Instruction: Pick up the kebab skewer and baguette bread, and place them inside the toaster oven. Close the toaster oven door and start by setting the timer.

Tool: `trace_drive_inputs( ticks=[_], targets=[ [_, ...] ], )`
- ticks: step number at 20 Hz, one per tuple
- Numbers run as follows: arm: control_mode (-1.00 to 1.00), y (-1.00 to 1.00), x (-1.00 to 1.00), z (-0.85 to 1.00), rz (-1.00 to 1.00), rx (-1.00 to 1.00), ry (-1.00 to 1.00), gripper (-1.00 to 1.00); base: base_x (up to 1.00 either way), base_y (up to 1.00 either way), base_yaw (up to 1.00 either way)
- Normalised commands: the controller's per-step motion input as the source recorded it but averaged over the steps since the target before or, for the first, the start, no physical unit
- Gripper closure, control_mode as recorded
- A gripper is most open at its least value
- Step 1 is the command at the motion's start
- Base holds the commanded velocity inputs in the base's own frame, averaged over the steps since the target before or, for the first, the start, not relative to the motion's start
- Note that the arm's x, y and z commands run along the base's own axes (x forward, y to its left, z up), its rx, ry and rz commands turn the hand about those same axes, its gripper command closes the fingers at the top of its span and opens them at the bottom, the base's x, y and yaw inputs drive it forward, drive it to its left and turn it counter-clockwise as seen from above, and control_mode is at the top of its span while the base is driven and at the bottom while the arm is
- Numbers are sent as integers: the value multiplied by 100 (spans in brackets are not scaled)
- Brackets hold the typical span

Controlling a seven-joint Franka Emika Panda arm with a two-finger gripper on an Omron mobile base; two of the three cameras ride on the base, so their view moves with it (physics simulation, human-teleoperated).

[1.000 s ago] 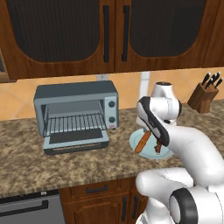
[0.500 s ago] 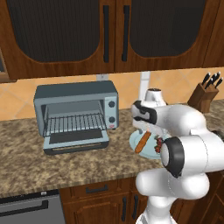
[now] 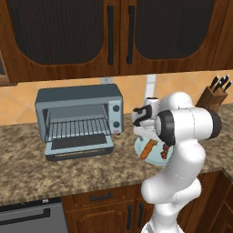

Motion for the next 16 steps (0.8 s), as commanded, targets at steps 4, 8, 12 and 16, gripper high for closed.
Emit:
trace_drive_inputs(
  ticks=[4, 8, 12, 16],
  targets=[
    [-100, -1, 38, -45, 0, 0, 6, -100, 0, 0, 0],
    [-100, -2, 4, -32, -3, 0, 2, -100, 0, 0, 0],
    [-100, -6, -2, -20, -3, 0, 0, -100, 0, 0, 0],
    [-100, -19, -43, -11, -3, 1, -3, 100, 0, 0, 0]
  ],
)
